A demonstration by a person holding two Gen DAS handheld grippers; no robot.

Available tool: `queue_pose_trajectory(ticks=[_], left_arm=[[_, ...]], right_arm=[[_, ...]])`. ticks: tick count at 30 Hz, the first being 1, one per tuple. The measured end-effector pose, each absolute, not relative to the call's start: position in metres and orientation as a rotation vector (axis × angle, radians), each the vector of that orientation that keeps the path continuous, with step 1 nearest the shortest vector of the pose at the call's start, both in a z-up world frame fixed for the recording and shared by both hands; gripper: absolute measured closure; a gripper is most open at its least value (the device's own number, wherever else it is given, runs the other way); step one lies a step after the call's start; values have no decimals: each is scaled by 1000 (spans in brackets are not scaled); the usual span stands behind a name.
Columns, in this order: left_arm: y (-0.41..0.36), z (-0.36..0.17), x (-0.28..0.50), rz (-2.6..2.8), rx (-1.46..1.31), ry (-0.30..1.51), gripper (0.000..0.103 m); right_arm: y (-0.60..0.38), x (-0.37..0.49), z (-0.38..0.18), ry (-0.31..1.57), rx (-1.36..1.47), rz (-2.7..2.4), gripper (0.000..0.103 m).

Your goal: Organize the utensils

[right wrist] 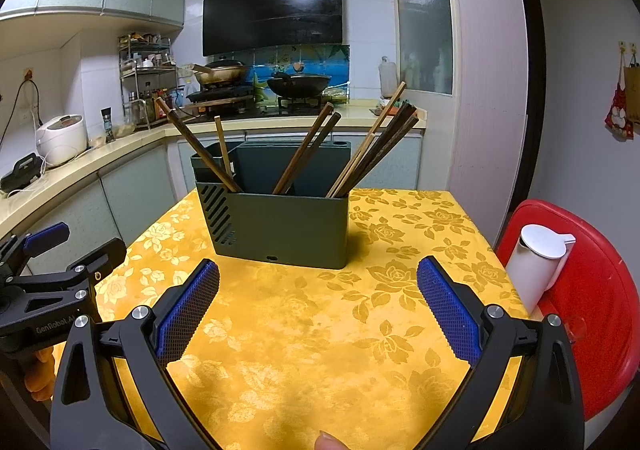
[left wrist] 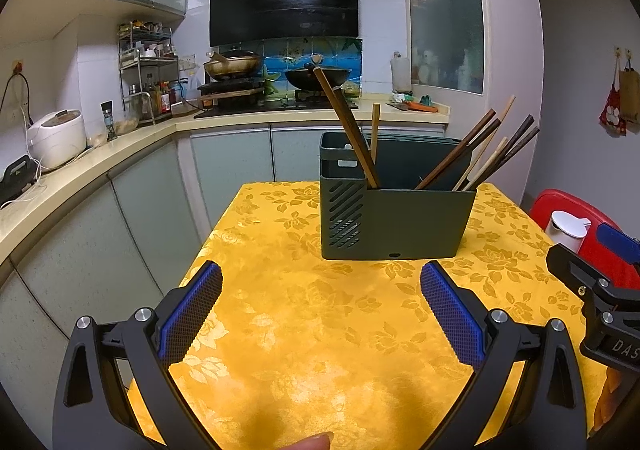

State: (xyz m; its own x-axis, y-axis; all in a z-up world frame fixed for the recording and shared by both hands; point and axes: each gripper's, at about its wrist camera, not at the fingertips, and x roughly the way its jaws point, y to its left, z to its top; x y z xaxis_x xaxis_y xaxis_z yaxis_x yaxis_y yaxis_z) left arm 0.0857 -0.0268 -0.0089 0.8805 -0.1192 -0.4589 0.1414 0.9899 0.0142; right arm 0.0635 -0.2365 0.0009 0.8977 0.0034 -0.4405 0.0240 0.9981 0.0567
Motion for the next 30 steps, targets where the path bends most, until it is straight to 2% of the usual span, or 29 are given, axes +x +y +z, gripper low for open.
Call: queue_pose_trajectory(ticks=[30], left_arm=[[-25, -14, 86, -129, 57, 473, 7]], right_arm=[[-237, 64, -5, 469, 70, -10, 7]])
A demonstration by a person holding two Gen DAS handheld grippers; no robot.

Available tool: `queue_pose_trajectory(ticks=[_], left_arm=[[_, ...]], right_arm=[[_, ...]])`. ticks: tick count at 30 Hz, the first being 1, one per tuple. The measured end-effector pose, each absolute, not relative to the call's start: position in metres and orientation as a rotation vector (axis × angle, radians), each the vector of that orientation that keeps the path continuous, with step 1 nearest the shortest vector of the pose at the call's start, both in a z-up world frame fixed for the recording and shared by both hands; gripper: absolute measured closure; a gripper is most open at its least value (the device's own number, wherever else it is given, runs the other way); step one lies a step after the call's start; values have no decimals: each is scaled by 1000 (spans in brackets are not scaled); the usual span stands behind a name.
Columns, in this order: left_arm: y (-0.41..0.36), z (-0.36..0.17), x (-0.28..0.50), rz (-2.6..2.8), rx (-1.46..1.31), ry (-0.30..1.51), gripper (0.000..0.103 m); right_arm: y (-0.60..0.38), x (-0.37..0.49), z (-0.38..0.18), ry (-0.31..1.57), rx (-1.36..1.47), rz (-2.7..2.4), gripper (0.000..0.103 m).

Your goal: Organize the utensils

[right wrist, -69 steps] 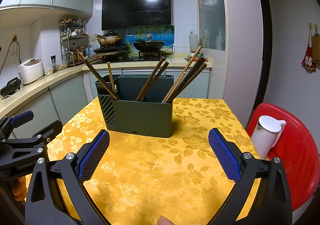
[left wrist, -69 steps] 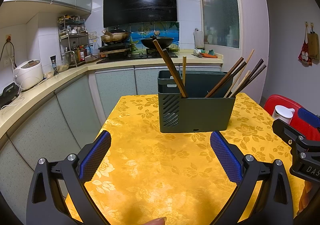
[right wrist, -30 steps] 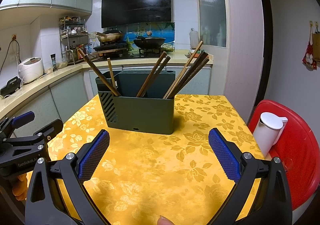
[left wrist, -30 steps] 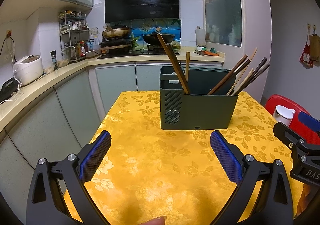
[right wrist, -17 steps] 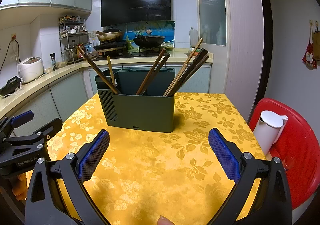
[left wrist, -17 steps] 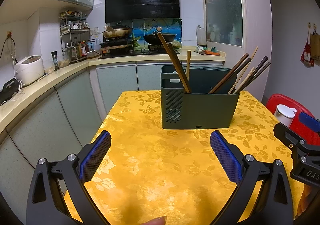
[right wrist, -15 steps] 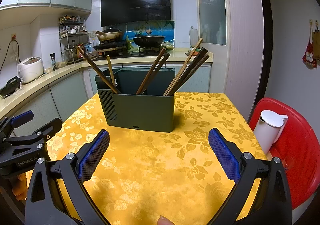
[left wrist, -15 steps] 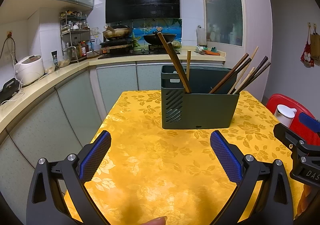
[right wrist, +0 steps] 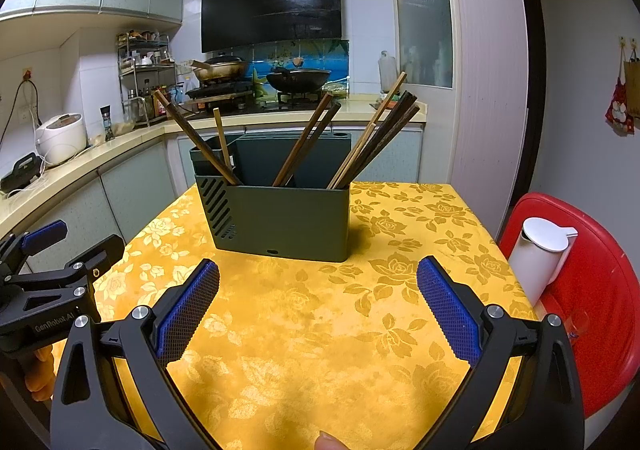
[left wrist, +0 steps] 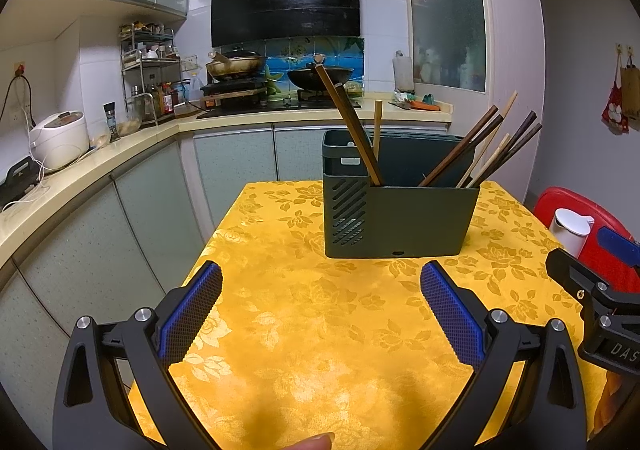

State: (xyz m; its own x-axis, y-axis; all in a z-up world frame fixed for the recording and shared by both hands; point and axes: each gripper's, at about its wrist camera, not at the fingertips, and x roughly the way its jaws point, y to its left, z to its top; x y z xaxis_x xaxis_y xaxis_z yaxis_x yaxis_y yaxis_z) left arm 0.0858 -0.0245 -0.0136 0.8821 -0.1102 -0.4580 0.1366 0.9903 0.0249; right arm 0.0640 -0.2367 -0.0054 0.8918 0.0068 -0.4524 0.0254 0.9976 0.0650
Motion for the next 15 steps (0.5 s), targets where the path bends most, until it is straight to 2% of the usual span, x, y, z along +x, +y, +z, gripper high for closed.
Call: queue_pose_trajectory(ticks=[15], left_arm=[[-26, -14, 86, -129, 57, 477, 7]], right_arm=[[-237, 64, -6, 471, 70, -10, 7]])
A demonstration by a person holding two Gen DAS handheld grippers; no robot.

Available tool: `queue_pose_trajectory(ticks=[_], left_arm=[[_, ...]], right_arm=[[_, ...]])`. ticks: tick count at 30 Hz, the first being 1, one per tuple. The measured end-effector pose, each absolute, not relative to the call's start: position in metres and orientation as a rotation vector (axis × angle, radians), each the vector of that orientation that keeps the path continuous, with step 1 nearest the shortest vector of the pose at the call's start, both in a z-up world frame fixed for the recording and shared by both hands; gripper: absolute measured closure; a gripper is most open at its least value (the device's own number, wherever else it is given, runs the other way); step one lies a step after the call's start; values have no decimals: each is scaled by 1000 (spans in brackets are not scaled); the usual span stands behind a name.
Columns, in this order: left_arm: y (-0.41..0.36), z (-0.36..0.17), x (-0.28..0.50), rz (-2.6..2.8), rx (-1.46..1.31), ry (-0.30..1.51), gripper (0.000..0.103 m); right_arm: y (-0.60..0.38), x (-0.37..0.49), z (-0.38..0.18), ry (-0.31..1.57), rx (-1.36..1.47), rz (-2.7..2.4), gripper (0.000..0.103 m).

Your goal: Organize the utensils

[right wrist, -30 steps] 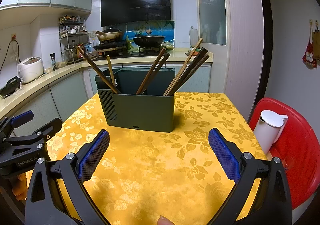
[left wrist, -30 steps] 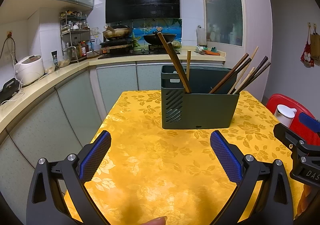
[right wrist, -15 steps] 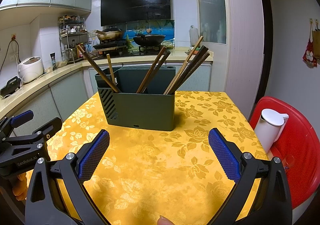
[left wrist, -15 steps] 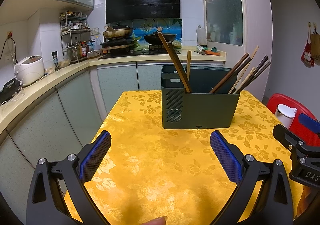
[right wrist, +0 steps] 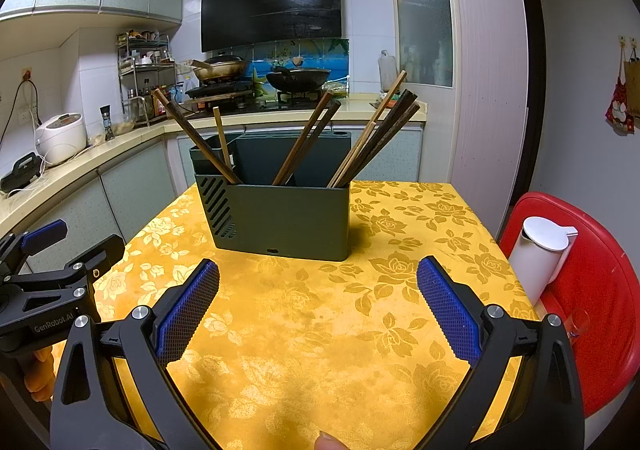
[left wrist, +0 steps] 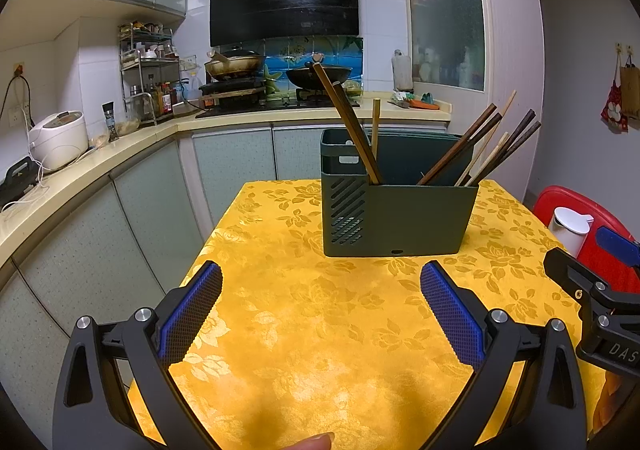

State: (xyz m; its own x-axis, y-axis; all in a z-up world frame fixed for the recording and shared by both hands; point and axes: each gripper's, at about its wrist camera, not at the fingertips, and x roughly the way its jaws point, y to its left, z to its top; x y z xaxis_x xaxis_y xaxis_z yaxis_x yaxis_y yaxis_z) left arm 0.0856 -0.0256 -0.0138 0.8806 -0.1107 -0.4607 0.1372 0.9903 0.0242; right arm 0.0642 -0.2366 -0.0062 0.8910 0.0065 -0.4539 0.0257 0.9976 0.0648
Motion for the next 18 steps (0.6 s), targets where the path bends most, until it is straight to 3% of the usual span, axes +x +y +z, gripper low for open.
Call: queue_pose_trajectory(ticks=[18], left_arm=[[-26, -14, 86, -128, 57, 478, 7]], right_arm=[[-235, 63, -8, 474, 71, -11, 7]])
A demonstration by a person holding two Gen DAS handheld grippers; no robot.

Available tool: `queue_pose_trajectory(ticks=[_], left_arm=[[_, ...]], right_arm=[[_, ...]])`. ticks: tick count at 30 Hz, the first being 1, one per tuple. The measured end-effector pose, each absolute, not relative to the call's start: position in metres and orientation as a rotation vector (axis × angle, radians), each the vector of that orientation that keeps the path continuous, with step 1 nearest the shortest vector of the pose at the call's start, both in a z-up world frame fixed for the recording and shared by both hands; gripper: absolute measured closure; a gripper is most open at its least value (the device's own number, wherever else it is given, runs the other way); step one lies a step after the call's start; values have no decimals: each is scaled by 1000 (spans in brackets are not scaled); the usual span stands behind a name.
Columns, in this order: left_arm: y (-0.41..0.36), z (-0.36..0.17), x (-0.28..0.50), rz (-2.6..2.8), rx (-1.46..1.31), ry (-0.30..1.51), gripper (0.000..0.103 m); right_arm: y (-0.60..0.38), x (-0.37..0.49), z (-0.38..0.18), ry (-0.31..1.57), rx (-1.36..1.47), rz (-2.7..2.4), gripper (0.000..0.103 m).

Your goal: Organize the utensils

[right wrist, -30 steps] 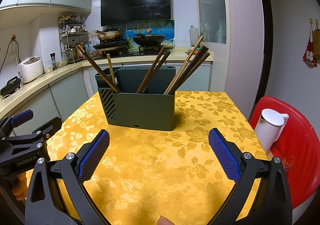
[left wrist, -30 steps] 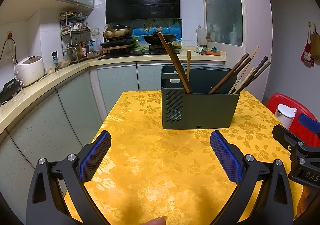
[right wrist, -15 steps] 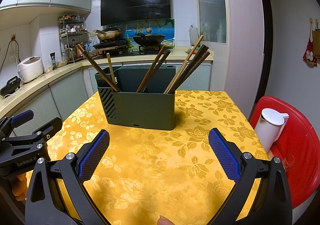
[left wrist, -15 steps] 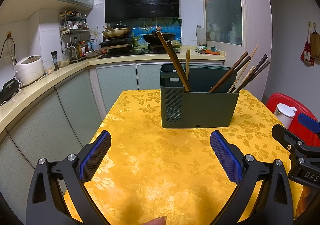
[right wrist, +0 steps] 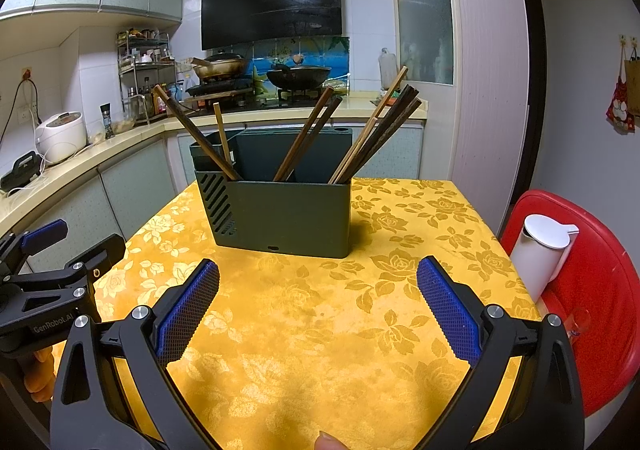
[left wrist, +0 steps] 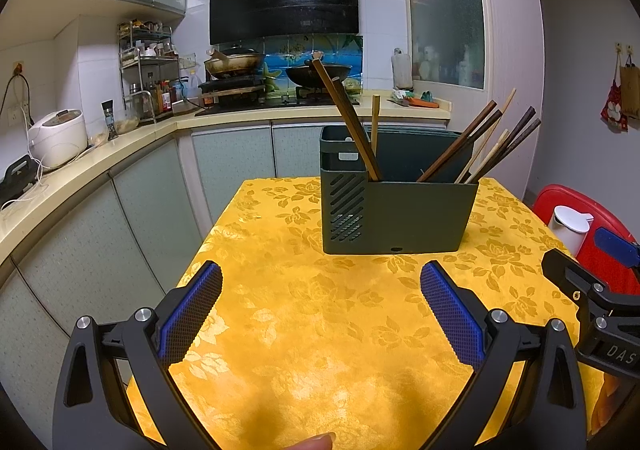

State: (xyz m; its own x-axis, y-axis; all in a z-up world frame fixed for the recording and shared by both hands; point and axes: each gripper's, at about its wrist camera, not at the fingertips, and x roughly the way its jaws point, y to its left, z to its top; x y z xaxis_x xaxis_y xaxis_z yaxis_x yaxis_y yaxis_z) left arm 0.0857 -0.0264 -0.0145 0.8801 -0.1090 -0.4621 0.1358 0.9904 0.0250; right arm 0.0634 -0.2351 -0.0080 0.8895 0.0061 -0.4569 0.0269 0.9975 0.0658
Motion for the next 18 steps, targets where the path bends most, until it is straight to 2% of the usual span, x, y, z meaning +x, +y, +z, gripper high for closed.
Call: queue_pose_trajectory(ticks=[18], left_arm=[[-30, -20, 85, -127, 61, 465, 7]], right_arm=[[-234, 62, -12, 479, 73, -11, 7]])
